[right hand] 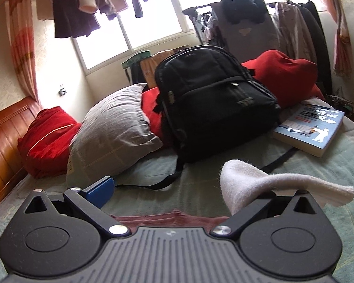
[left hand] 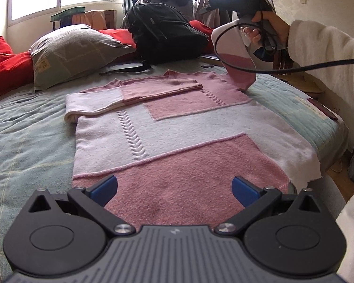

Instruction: Fold clothes

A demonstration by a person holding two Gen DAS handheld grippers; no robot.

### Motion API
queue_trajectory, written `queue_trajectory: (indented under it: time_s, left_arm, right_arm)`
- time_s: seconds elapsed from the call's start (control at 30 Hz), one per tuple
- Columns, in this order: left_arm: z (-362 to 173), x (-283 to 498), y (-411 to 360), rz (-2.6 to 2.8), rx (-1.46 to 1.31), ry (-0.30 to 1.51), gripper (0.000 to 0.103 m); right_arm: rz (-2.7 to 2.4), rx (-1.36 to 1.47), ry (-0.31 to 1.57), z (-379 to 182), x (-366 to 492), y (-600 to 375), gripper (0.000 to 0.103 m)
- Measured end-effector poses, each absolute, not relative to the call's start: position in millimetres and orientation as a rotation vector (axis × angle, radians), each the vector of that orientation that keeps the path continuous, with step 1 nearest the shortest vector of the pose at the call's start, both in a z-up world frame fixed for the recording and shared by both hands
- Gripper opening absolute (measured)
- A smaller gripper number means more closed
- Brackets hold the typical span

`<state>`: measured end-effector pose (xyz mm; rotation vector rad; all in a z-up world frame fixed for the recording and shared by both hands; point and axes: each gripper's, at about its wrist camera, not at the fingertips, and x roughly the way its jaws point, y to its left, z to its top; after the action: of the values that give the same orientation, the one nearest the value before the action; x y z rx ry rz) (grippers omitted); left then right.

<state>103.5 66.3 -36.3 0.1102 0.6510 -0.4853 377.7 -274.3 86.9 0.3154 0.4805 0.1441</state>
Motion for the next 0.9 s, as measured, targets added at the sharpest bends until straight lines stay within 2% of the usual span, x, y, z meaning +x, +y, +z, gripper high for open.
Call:
queue_trajectory:
  time_s: [0.47, 0.9]
  left_arm:
    - [-36, 102, 76, -0.458, 0.095, 0.638, 0.102]
    - [-38, 102, 78, -0.449, 0.102, 0.647, 0.102]
  right_arm:
    - [0.276, 0.266, 0.512, 95, 394, -213, 0.103]
    - [0.307, 0.191, 0.562, 65, 412, -163, 0.103]
